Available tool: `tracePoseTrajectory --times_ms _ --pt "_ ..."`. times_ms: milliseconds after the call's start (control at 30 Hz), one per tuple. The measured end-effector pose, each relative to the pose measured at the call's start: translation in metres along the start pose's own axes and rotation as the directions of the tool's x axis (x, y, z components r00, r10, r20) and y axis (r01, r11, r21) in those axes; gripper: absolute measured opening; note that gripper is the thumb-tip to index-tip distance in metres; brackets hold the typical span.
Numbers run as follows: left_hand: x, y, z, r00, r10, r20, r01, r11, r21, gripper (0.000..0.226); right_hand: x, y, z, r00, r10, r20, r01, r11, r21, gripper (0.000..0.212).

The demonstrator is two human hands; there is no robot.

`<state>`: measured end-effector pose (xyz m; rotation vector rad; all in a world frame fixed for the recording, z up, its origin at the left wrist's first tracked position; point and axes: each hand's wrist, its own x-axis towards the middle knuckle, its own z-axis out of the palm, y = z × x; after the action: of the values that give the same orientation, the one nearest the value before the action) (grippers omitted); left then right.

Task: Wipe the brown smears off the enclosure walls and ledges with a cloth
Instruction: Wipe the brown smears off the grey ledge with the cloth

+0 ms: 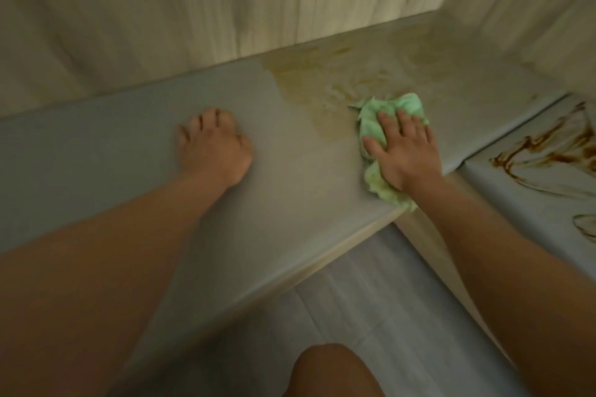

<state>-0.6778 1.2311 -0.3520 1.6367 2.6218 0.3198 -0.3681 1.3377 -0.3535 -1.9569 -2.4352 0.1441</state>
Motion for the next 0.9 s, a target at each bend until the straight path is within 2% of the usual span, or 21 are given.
tracePoseTrajectory --times_ms 133,267,333,400,467,500,567,633,733,833,900 --pt "0.001 -0.006 0.019 0.995 0.009 -0.104 -0.008 1.0 0.011 0.041 0.027 -0.016 0.004 0.99 0.141 -0.012 -0.141 0.99 0.025 0.077" --pt "0.0 -0.008 0.026 0.987 0.018 -0.159 -0.017 1.0 0.011 0.038 0.039 -0.043 0.001 0.989 0.146 0.017 -0.147 0.987 0.061 0.073" --pt "0.0 -0.009 0.026 0.983 0.016 -0.184 -0.023 0.999 -0.035 0.039 0.033 -0.075 0.002 0.999 0.027 0.017 -0.028 0.998 0.064 0.067" --pt "0.0 -0.013 0.024 0.978 -0.027 -0.205 -0.004 0.989 -0.151 0.043 0.01 -0.122 0.009 0.975 -0.22 0.001 0.22 0.974 0.06 0.062" --pt "-0.001 -0.016 0.016 0.974 -0.095 -0.207 0.028 0.951 -0.308 0.053 -0.024 -0.162 0.014 0.868 -0.497 -0.006 0.497 0.867 0.035 0.063" --pt "-0.001 -0.015 0.011 0.973 -0.122 -0.197 0.039 0.924 -0.379 0.055 -0.038 -0.17 0.015 0.811 -0.585 0.013 0.584 0.811 0.037 0.062" --pt "-0.003 -0.016 0.004 0.97 -0.171 -0.173 0.072 0.88 -0.469 0.053 -0.046 -0.159 0.013 0.757 -0.652 0.041 0.649 0.758 0.061 0.057" --pt "-0.004 -0.014 0.004 0.969 -0.178 -0.171 0.073 0.87 -0.488 0.047 -0.025 -0.126 0.009 0.818 -0.575 0.03 0.574 0.818 0.026 0.057" --pt "-0.002 -0.014 0.011 0.97 -0.138 -0.2 0.055 0.926 -0.372 0.053 0.035 -0.078 0.002 0.972 -0.231 0.051 0.233 0.972 -0.04 0.067" --pt "-0.001 -0.011 0.017 0.971 -0.095 -0.218 0.045 0.973 -0.225 0.048 0.078 -0.076 0.0 0.997 0.034 0.072 -0.035 0.999 0.008 0.074" --pt "-0.003 -0.01 0.019 0.974 -0.077 -0.213 0.039 0.983 -0.18 0.049 0.088 -0.103 0.002 0.993 0.071 0.093 -0.074 0.997 0.028 0.073"
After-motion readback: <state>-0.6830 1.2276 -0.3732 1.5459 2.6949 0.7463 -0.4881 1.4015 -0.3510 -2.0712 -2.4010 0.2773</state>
